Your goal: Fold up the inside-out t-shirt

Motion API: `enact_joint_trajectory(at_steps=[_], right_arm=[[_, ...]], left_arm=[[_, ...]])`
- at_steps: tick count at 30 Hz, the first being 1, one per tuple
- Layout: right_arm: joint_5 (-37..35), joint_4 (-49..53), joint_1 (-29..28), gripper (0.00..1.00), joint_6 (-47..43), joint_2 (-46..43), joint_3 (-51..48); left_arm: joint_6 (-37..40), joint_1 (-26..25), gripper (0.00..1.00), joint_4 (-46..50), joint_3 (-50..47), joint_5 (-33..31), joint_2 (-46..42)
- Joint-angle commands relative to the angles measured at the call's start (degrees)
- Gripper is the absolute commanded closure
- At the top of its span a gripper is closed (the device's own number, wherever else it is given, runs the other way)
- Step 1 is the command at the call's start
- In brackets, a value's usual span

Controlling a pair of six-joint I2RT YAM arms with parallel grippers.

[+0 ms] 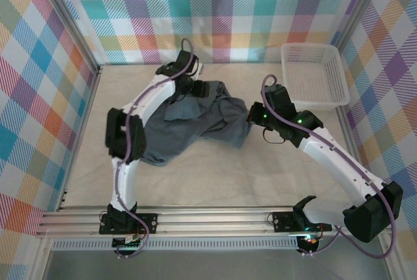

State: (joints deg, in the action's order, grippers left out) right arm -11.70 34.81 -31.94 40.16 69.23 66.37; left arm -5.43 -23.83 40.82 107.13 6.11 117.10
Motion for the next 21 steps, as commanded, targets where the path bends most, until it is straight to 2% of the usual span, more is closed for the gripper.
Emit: enact_joint_trajectory(at_steps=[1,3,5,7,10,14,18,21], right_arm=[[2.62,-0.55,1.96,1.00,3.24,-0.17,-0.09],[3.61,-1.41,2.31,1.00,2.67,0.57,0.05],[5.05,-2.15,2.30,1.00,2.08,1.78,0.57],[6.47,-2.66,2.33,1.00,1.53,3.15,1.17],[7.94,-3.12,2.33,1.00,1.06,4.44,1.57],[9.54,-3.65,2.32,1.00,0.97,4.71,1.40],[9.95,-3.12,2.32,1.00,0.81,3.96,1.07],[9.60,-2.91,2.32,1.00,0.88,3.29,0.65]], left_arm=[[-7.07,0.56,0.38,-2.35,-11.70,-3.72,-21.17],[-15.03,0.39,0.41,-1.07,-22.72,-7.64,-29.95],[-26.35,0.20,0.47,0.83,-33.58,-11.55,-38.24],[-39.21,0.16,0.53,1.69,-45.34,-12.02,-46.66],[-51.44,0.19,0.58,2.93,-57.74,-11.18,-55.27],[-56.61,2.01,0.61,-0.39,-67.06,-10.78,-58.76],[-57.22,3.59,0.61,-7.50,-68.89,-4.95,-52.19],[-56.77,3.62,0.61,-8.73,-68.20,-3.92,-46.99]])
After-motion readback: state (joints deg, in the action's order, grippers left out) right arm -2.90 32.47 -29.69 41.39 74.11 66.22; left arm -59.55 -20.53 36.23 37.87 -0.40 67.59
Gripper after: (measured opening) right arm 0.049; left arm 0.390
